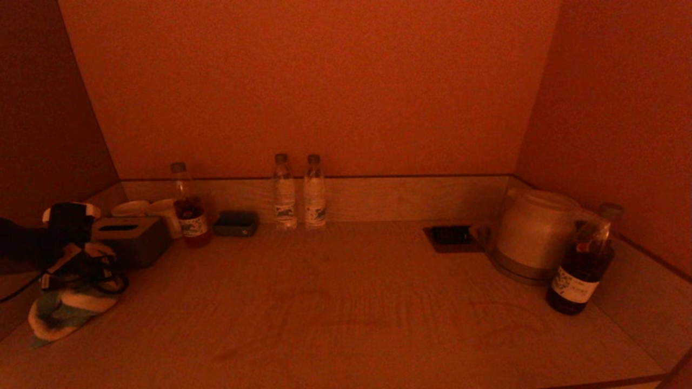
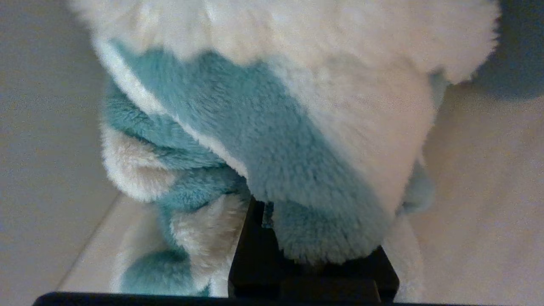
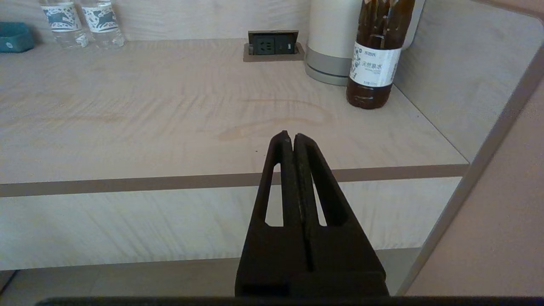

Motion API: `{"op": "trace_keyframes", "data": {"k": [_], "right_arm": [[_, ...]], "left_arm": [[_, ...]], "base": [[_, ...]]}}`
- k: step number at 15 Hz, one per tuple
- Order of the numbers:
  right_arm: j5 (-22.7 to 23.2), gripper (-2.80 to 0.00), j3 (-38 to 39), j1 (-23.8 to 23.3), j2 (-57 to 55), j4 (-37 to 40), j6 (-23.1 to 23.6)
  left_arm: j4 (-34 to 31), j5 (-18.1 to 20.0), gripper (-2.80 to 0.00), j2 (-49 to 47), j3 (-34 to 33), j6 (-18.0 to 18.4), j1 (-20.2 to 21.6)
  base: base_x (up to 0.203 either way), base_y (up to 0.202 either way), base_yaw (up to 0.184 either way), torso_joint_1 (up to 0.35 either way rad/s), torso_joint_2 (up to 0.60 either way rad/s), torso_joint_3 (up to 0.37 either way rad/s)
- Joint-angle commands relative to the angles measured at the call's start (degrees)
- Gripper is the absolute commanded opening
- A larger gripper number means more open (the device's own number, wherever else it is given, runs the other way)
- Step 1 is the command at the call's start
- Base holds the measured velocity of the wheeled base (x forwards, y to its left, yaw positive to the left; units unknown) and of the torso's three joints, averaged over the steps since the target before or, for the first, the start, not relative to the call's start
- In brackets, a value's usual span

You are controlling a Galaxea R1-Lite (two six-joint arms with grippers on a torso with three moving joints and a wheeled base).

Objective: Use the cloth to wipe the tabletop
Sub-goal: Pick up the tablecloth

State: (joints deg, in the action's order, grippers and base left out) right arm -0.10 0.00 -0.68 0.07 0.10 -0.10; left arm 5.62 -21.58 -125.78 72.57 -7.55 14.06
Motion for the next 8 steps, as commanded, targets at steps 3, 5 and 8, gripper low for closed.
{"op": "trace_keyframes", "data": {"k": [3, 5, 8], "right_arm": [[0.01, -2.8, 0.0, -0.02, -0.07, -0.01, 0.01], [0.01, -2.8, 0.0, -0.02, -0.07, -0.01, 0.01], [0.01, -2.8, 0.0, -0.02, -0.07, -0.01, 0.01]], "left_arm": [[0.15, 0.21, -2.8, 6.56, -1.7, -0.16, -0.33], [0.11, 0.51, -2.8, 12.92, -2.83, -0.12, -0.76], [0.08, 1.18, -2.8, 14.59, -3.69, -0.09, -1.58]], "base": [[0.0, 0.0, 0.0, 0.0, 0.0, 0.0], [0.0, 0.0, 0.0, 0.0, 0.0, 0.0], [0.0, 0.0, 0.0, 0.0, 0.0, 0.0]]}}
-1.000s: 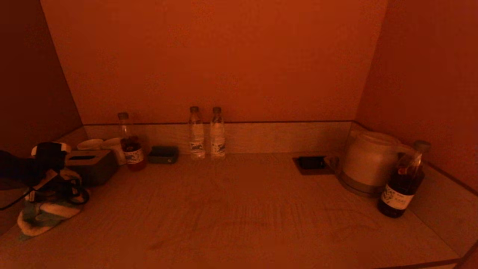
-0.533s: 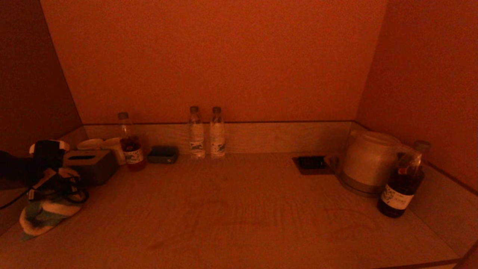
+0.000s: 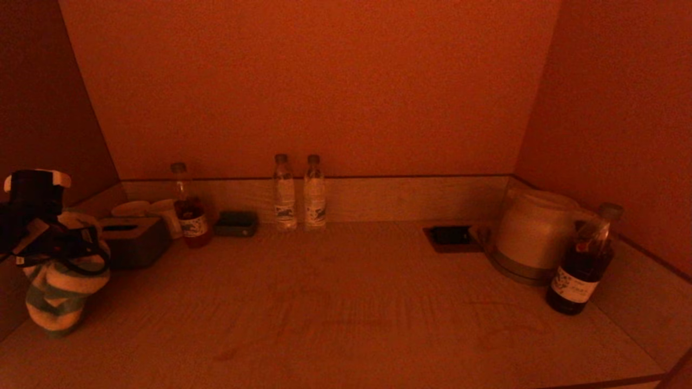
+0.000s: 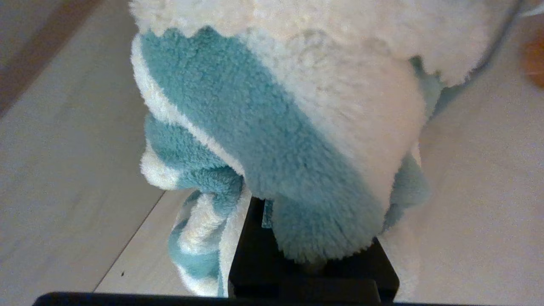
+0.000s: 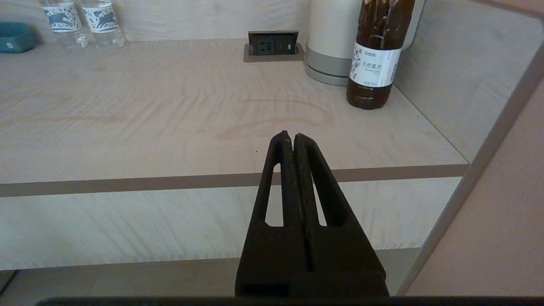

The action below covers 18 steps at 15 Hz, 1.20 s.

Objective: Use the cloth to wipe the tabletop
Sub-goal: Pick up the tablecloth, then sweep the stains on the table

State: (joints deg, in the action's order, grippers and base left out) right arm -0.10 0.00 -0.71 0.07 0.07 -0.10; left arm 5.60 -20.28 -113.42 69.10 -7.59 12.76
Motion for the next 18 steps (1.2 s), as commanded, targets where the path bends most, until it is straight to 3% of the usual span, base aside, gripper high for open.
{"op": "trace_keyframes", "data": {"k": [1, 4, 6, 8, 9, 11, 18], "right_arm": [[0.01, -2.8, 0.0, 0.0, -0.07, 0.01, 0.01], [0.01, -2.8, 0.0, 0.0, -0.07, 0.01, 0.01], [0.01, -2.8, 0.0, 0.0, -0.07, 0.01, 0.01], [0.01, -2.8, 0.0, 0.0, -0.07, 0.01, 0.01], [0.01, -2.8, 0.0, 0.0, -0.07, 0.01, 0.01], [0.01, -2.8, 0.0, 0.0, -0.07, 0.01, 0.01], [0.01, -2.8, 0.0, 0.0, -0.07, 0.1, 0.01]], "left_arm": [[0.1, 0.52, -2.8, 4.94, -0.68, -0.02, -1.35], [0.11, 2.45, -2.8, 20.24, -2.07, 0.07, -4.77], [0.23, 3.87, -2.8, 24.39, -2.93, 0.11, -6.99], [1.98, 9.33, -2.8, 29.6, -3.26, 0.19, -11.87], [2.94, 14.57, -2.8, 31.41, -3.58, 0.25, -14.39], [3.53, 21.38, -2.8, 31.76, -4.87, 0.23, -16.82], [9.16, 31.82, -2.8, 28.64, -7.28, 0.31, -18.68]], "base": [[0.0, 0.0, 0.0, 0.0, 0.0, 0.0], [0.0, 0.0, 0.0, 0.0, 0.0, 0.0], [0.0, 0.0, 0.0, 0.0, 0.0, 0.0], [0.0, 0.0, 0.0, 0.0, 0.0, 0.0], [0.0, 0.0, 0.0, 0.0, 0.0, 0.0], [0.0, 0.0, 0.0, 0.0, 0.0, 0.0], [0.0, 0.0, 0.0, 0.0, 0.0, 0.0]]}}
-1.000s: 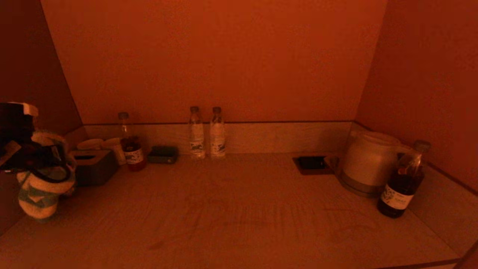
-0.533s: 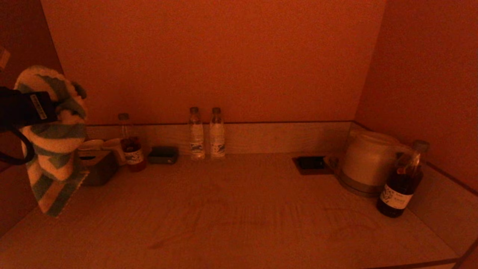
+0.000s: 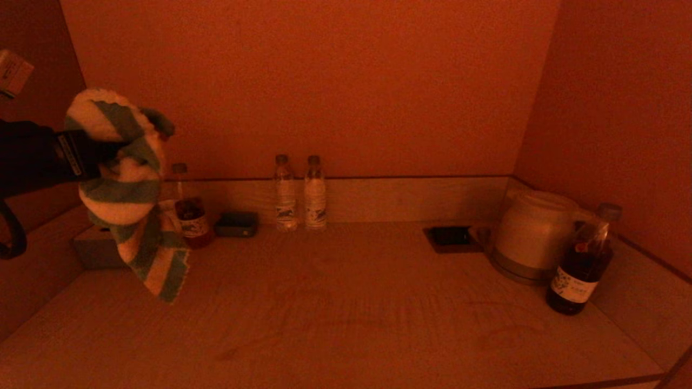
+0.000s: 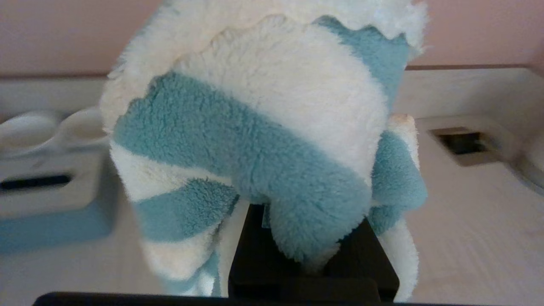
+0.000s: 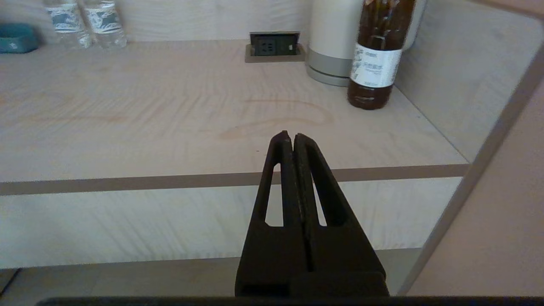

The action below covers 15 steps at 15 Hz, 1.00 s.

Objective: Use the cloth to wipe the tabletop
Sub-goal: Sweep the stains on the table

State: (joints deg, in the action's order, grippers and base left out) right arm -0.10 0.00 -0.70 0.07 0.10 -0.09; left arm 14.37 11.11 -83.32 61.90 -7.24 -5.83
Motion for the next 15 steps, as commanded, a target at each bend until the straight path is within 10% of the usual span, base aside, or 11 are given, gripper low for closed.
{"op": "trace_keyframes", "data": {"k": [1, 15], "right_arm": [[0.01, -2.8, 0.0, 0.0, -0.07, -0.01, 0.0], [0.01, -2.8, 0.0, 0.0, -0.07, -0.01, 0.09]], "left_arm": [[0.99, 1.24, -2.8, -2.02, -0.18, 0.05, -0.15], [20.55, 2.87, -2.8, -21.8, 7.67, 0.56, -12.5]], "base": [[0.0, 0.0, 0.0, 0.0, 0.0, 0.0], [0.0, 0.0, 0.0, 0.0, 0.0, 0.0]]}}
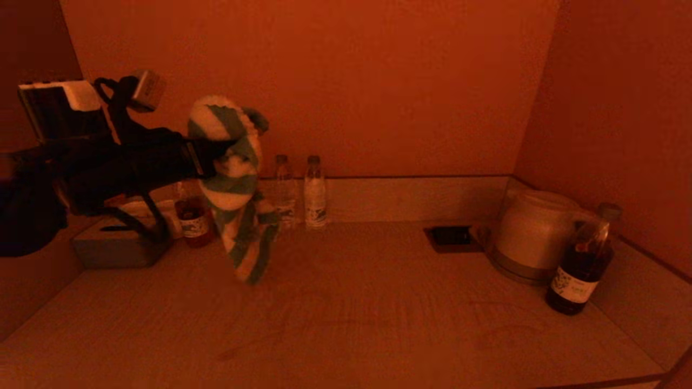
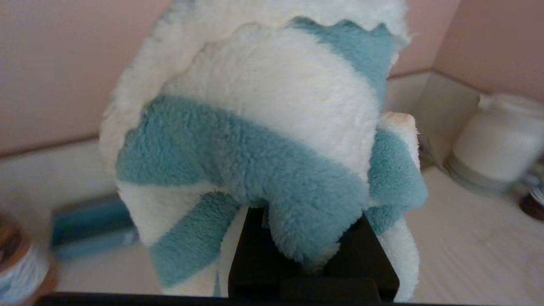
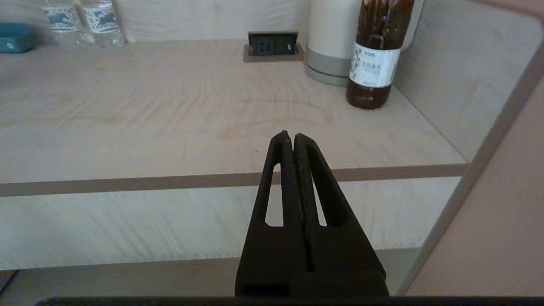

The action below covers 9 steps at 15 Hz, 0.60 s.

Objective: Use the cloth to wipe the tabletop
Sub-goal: Sweep the stains on the table

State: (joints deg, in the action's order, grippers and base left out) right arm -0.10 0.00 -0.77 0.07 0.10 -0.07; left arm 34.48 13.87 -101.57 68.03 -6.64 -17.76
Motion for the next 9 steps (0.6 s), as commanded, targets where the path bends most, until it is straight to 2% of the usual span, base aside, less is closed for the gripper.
{"op": "trace_keyframes", "data": {"k": [1, 4, 9], "right_arm": [[0.01, -2.8, 0.0, 0.06, -0.07, 0.04, -0.01], [0.01, -2.8, 0.0, 0.06, -0.07, -0.01, -0.01], [0.01, -2.8, 0.0, 0.06, -0.07, 0.08, -0.01]], "left_arm": [[1.22, 0.17, -2.8, -5.05, 3.41, 0.02, -0.93], [0.21, 0.11, -2.8, -10.42, 10.8, -0.03, -1.27], [-0.11, -0.19, -2.8, -17.2, 13.9, -0.18, -1.31]], "base": [[0.0, 0.0, 0.0, 0.0, 0.0, 0.0], [0.0, 0.0, 0.0, 0.0, 0.0, 0.0], [0.0, 0.0, 0.0, 0.0, 0.0, 0.0]]}}
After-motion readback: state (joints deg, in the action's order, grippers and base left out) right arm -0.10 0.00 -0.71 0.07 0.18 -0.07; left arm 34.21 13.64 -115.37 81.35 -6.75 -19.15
